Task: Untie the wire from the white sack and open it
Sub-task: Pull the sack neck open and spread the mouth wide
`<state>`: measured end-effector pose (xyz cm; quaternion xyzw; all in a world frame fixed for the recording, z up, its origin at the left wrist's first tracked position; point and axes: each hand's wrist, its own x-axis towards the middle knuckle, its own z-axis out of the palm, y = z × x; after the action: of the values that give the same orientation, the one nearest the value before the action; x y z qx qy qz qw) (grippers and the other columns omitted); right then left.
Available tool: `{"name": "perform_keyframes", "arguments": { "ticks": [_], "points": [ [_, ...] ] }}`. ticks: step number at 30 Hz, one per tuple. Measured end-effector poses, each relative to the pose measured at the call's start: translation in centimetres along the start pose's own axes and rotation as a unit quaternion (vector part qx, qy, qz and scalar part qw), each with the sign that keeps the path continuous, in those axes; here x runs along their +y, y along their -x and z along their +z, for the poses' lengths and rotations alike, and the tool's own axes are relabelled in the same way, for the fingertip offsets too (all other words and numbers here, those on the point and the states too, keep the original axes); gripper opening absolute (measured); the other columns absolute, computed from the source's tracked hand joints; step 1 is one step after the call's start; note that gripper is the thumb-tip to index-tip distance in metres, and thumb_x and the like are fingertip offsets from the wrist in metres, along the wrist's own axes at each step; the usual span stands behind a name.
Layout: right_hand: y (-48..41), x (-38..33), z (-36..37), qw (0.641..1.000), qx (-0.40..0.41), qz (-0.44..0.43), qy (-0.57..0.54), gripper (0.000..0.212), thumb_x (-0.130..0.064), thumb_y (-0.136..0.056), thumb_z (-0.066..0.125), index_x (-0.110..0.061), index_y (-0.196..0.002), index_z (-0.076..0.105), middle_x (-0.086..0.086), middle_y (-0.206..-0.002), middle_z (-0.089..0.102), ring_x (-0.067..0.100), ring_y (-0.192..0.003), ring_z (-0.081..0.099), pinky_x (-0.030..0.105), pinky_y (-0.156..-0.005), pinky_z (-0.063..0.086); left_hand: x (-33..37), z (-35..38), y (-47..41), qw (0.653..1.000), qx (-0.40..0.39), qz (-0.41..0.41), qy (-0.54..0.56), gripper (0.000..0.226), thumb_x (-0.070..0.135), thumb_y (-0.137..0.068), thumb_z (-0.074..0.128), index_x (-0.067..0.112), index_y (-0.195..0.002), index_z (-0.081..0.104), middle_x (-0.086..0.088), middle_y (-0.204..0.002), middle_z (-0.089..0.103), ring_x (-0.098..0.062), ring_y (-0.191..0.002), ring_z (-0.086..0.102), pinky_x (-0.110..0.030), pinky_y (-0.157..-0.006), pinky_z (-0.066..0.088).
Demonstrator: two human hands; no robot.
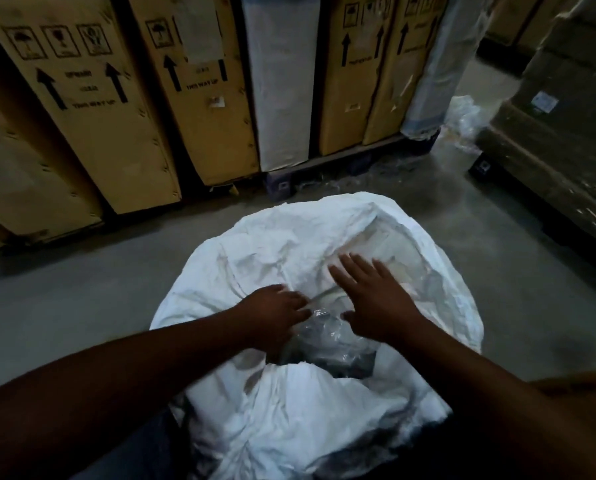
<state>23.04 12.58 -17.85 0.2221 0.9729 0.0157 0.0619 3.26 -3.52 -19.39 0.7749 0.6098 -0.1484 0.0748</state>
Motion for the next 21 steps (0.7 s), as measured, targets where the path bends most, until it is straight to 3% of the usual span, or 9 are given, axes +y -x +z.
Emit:
{"name": "perform_keyframes", "arguments": {
  "ticks": [3, 6, 8, 11, 13, 15, 17, 19, 21],
  "points": [
    [2.6, 2.5, 0.4, 0.993, -0.018, 0.112, 0.036, 0.114, -0.061, -0.063, 0.072, -0.029, -0.159, 0.019, 0.007, -0.169, 0.009, 0.031, -0.156, 0.008, 0.059, -0.121, 0.01, -2.4, 0.3, 0.8, 0.987, -0.049, -0.154, -0.016, 0.114, 0.077, -0.075, 0.065, 0.021, -0.164, 0.022, -0.008, -0.173, 0.014, -0.032, -0.16, 0.01, -0.055, -0.128, 0.001],
    [4.6, 5.3, 0.9, 0.975, -0.005, 0.22, 0.025, 0.127, -0.061, -0.05, 0.082, -0.022, -0.158, 0.029, 0.018, -0.16, 0.031, 0.04, -0.144, 0.034, 0.055, -0.114, 0.031, -5.6, -0.5, 2.4, 0.966, -0.034, -0.257, 0.006, 0.149, 0.09, -0.048, 0.073, 0.016, -0.165, 0.017, -0.01, -0.173, 0.007, -0.032, -0.16, 0.004, -0.051, -0.127, -0.006],
    [4.3, 5.6, 1.1, 0.966, -0.021, 0.255, 0.018, 0.131, -0.06, -0.049, 0.084, -0.02, -0.159, 0.025, 0.019, -0.158, 0.033, 0.039, -0.143, 0.035, 0.054, -0.114, 0.032, -6.9, -1.2, 2.8, 0.958, -0.046, -0.284, -0.013, 0.157, 0.088, -0.045, 0.077, 0.015, -0.166, 0.009, -0.011, -0.173, -0.002, -0.033, -0.161, -0.003, -0.052, -0.128, -0.008],
    [3.3, 5.9, 1.1, 0.956, 0.026, 0.293, 0.008, 0.112, -0.042, -0.064, 0.078, -0.017, -0.159, 0.025, 0.017, -0.162, 0.028, 0.037, -0.148, 0.028, 0.054, -0.119, 0.024, -7.9, -2.1, 2.1, 0.949, -0.038, -0.31, -0.031, 0.144, 0.064, -0.058, 0.087, 0.014, -0.166, 0.005, -0.012, -0.173, -0.007, -0.035, -0.16, -0.006, -0.054, -0.129, -0.006],
    [3.3, 6.4, 1.4, 0.952, 0.045, 0.301, 0.004, 0.098, -0.028, -0.074, 0.069, -0.016, -0.159, 0.023, 0.018, -0.164, 0.022, 0.038, -0.151, 0.021, 0.057, -0.121, 0.016, -7.8, -2.6, 1.9, 0.95, -0.029, -0.308, -0.042, 0.111, 0.04, -0.081, 0.078, 0.014, -0.166, 0.011, -0.009, -0.174, -0.007, -0.034, -0.161, -0.008, -0.056, -0.128, -0.007],
    [3.2, 6.4, 1.6, 0.948, 0.035, 0.315, -0.005, 0.092, -0.028, -0.081, 0.063, -0.017, -0.161, 0.018, 0.019, -0.166, 0.014, 0.039, -0.153, 0.014, 0.059, -0.121, 0.01, -7.0, -2.8, 1.9, 0.949, -0.013, -0.312, -0.051, 0.088, 0.029, -0.093, 0.064, 0.012, -0.165, 0.016, -0.01, -0.174, -0.002, -0.035, -0.161, -0.003, -0.06, -0.128, -0.005],
    [2.6, 5.4, 1.4, 0.949, 0.017, 0.315, -0.009, 0.094, -0.031, -0.08, 0.063, -0.017, -0.16, 0.017, 0.023, -0.164, 0.013, 0.041, -0.151, 0.014, 0.06, -0.12, 0.01, -5.5, -2.6, 1.9, 0.968, 0.045, -0.229, -0.095, 0.064, 0.018, -0.095, 0.048, 0.006, -0.157, 0.039, -0.022, -0.168, 0.025, -0.042, -0.155, 0.026, -0.065, -0.125, 0.015],
    [1.7, 4.2, 0.8, 0.96, 0.023, 0.277, -0.004, 0.096, -0.028, -0.073, 0.068, -0.015, -0.158, 0.025, 0.024, -0.161, 0.022, 0.042, -0.148, 0.022, 0.058, -0.12, 0.018, -4.1, -1.3, 1.7, 0.983, 0.103, -0.053, -0.145, 0.055, 0.018, -0.086, 0.042, 0.004, -0.133, 0.067, -0.025, -0.145, 0.058, -0.04, -0.132, 0.059, -0.057, -0.111, 0.046],
    [0.8, 3.3, 0.1, 0.976, 0.063, 0.21, -0.021, 0.095, -0.023, -0.067, 0.068, -0.015, -0.155, 0.033, 0.022, -0.16, 0.026, 0.043, -0.145, 0.027, 0.053, -0.119, 0.025, -3.5, -0.4, 1.6, 0.987, 0.077, 0.043, -0.137, 0.059, 0.026, -0.08, 0.051, 0.008, -0.134, 0.066, -0.018, -0.147, 0.059, -0.033, -0.135, 0.059, -0.048, -0.113, 0.046]
  ]
}}
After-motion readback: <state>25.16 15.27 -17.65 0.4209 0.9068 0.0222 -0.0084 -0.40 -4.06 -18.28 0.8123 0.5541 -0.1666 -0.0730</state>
